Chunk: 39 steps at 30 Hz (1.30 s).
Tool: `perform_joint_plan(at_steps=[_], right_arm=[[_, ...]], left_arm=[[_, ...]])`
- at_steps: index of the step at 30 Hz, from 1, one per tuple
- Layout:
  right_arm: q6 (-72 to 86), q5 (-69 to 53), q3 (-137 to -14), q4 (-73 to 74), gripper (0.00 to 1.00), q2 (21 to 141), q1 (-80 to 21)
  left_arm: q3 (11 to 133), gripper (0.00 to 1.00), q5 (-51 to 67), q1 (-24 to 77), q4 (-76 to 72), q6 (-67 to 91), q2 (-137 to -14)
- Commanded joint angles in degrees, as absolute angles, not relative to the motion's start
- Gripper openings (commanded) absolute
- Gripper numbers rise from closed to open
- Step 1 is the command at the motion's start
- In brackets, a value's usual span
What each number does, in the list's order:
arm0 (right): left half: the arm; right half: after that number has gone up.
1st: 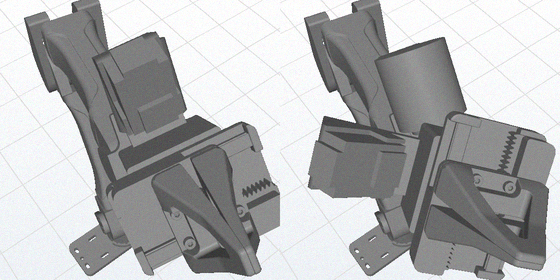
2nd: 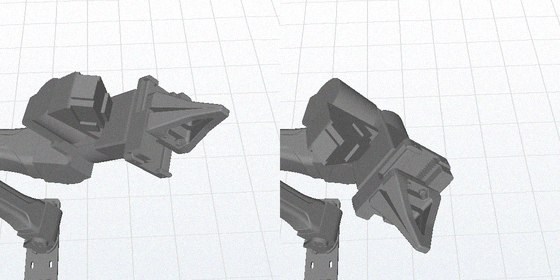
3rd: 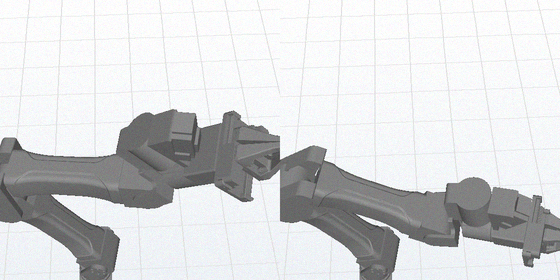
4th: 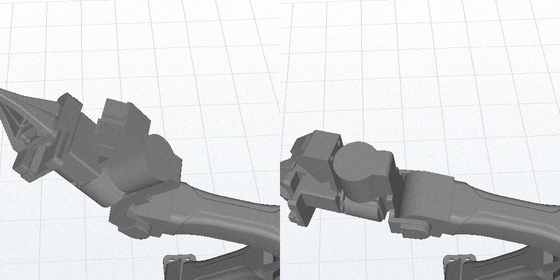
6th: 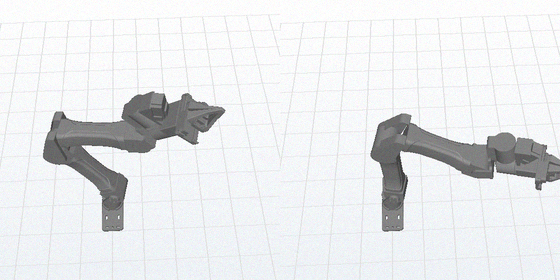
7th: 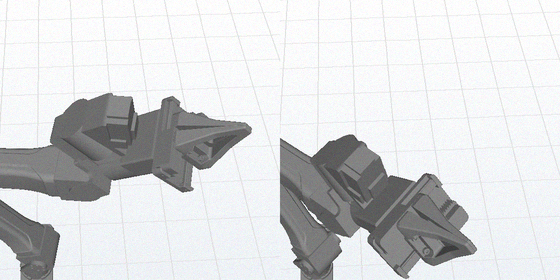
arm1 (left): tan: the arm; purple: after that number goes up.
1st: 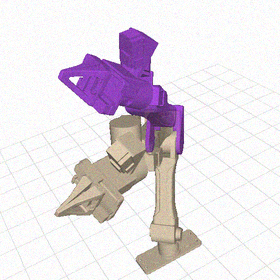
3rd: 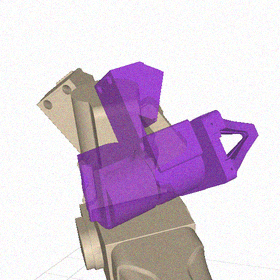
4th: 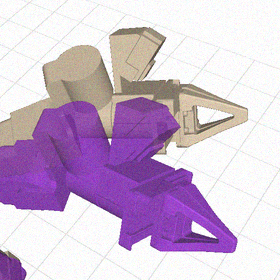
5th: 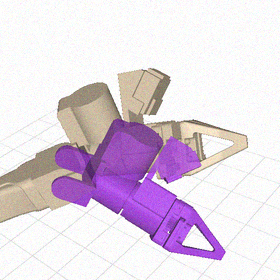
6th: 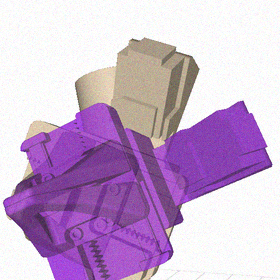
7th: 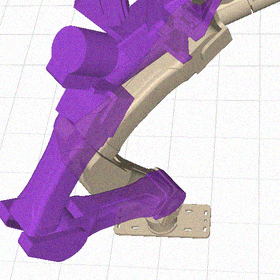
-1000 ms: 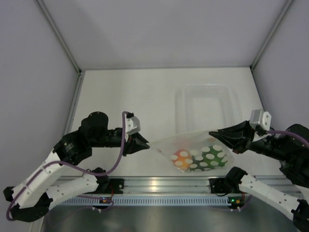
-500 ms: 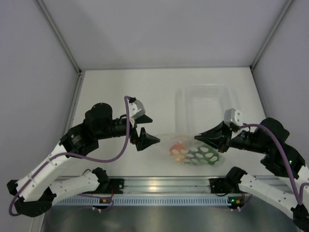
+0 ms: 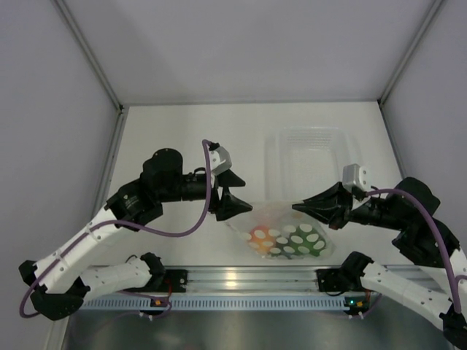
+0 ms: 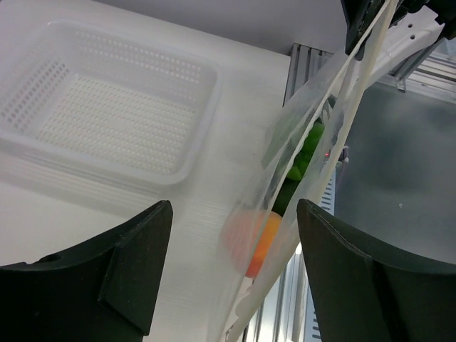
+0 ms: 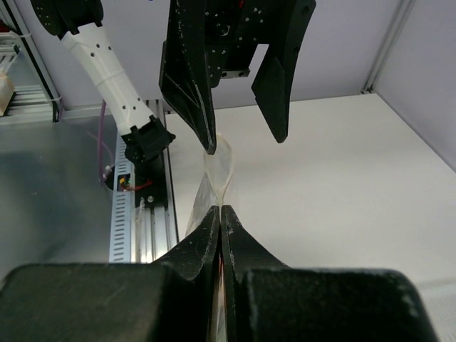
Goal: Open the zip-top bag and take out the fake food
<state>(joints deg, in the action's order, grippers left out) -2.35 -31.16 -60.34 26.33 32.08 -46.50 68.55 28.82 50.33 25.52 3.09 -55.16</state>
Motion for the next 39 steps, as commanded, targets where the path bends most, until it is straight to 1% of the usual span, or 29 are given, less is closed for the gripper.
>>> perform_joint_plan(at_steps=[1, 5, 9, 12, 14, 16, 17, 18, 19, 20, 21, 22, 25, 26, 28, 29, 31, 32, 34, 36, 37, 38, 39], right_arm=[[-1.8, -33.0, -60.0, 21.8, 0.00, 32.5, -47.4], [-2.1, -33.2, -59.7, 21.7, 0.00, 32.4, -47.4], [-2.2, -33.5, -59.7, 21.4, 0.00, 32.3, -47.4], [-2.1, -33.2, -59.8, 21.0, 0.00, 32.3, -47.4], [-1.9, -32.7, -59.8, 20.6, 0.00, 32.2, -47.4], [-1.9, -32.6, -59.9, 20.0, 0.00, 32.3, -47.4], [-1.9, -32.9, -59.9, 20.0, 0.00, 32.6, -47.4], [-1.8, -33.0, -59.9, 19.4, 0.00, 32.8, -47.4], [-1.8, -33.0, -59.9, 19.2, 0.00, 33.0, -47.3], [-1.6, -32.7, -59.9, 19.0, 0.00, 33.4, -47.4], [-1.6, -32.1, -59.6, 18.5, 0.00, 33.6, -47.4], [-1.5, -31.4, -59.4, 18.1, 0.00, 33.8, -47.4], [-1.0, -27.2, -58.5, 16.6, 0.00, 35.1, -47.4], [-0.5, -25.2, -58.4, 16.2, 0.00, 36.1, -47.3], [-0.4, -20.9, -58.4, 15.1, 0.00, 38.1, -47.4], [2.1, -19.2, -58.4, 14.8, 0.00, 38.9, -47.4], [3.6, -15.4, -58.3, 13.6, 0.00, 41.4, -47.3], [4.2, -14.5, -58.3, 13.1, 0.02, 42.3, -47.3], [6.1, -12.8, -58.1, 12.0, 0.02, 45.0, -47.3], [7.5, -12.0, -57.7, 9.9, 0.11, 46.8, -47.4], [8.3, -10.4, -57.7, 9.4, 0.12, 48.7, -47.4], [9.9, -9.5, -57.6, 8.4, 0.16, 49.6, -47.3], [10.8, -8.5, -57.4, 8.0, 0.25, 50.4, -47.3]], left_arm=[[68.6, 0.76, 31.0, 50.3, 21.1, 3.1, -55.5], [68.9, 0.71, 33.7, 50.3, 21.1, 3.0, -56.7], [69.0, 0.70, 34.0, 50.3, 21.1, 3.3, -57.1], [68.9, 0.67, 35.9, 50.3, 21.3, 3.4, -57.8], [68.5, 0.64, 38.3, 50.3, 21.3, 3.5, -58.5], [68.2, 0.58, 37.9, 50.3, 21.3, 3.6, -58.9], [68.2, 0.46, 37.8, 50.3, 21.3, 3.6, -59.4], [68.4, 0.39, 37.4, 50.3, 21.3, 3.6, -59.7], [68.6, 0.29, 36.1, 50.3, 21.3, 3.9, -60.0], [69.1, 0.13, 35.8, 50.3, 21.3, 3.8, -60.4], [69.3, 0.08, 34.9, 50.3, 21.4, 4.0, -60.2], [69.3, 0.01, 32.5, 50.3, 21.4, 4.2, -59.5], [69.3, 0.00, 25.9, 50.3, 21.4, 5.4, -57.8], [69.3, 0.00, 19.9, 50.3, 21.8, 5.7, -57.5], [69.6, 0.00, 13.3, 50.3, 22.3, 7.5, -56.8], [69.8, 0.00, 7.9, 50.3, 23.4, 7.9, -56.8], [70.1, 0.00, 1.9, 50.3, 24.3, 10.3, -56.8], [70.3, 0.00, -4.0, 50.3, 25.3, 11.2, -56.8], [70.1, 0.00, -8.4, 50.3, 26.2, 14.2, -56.9], [69.9, 0.00, -13.2, 50.3, 26.8, 15.8, -56.9], [69.8, 0.00, -15.2, 50.3, 27.2, 17.8, -57.2], [69.8, 0.00, -16.8, 50.3, 27.7, 18.9, -57.4], [69.8, 0.00, -20.4, 50.3, 28.5, 19.9, -57.6]])
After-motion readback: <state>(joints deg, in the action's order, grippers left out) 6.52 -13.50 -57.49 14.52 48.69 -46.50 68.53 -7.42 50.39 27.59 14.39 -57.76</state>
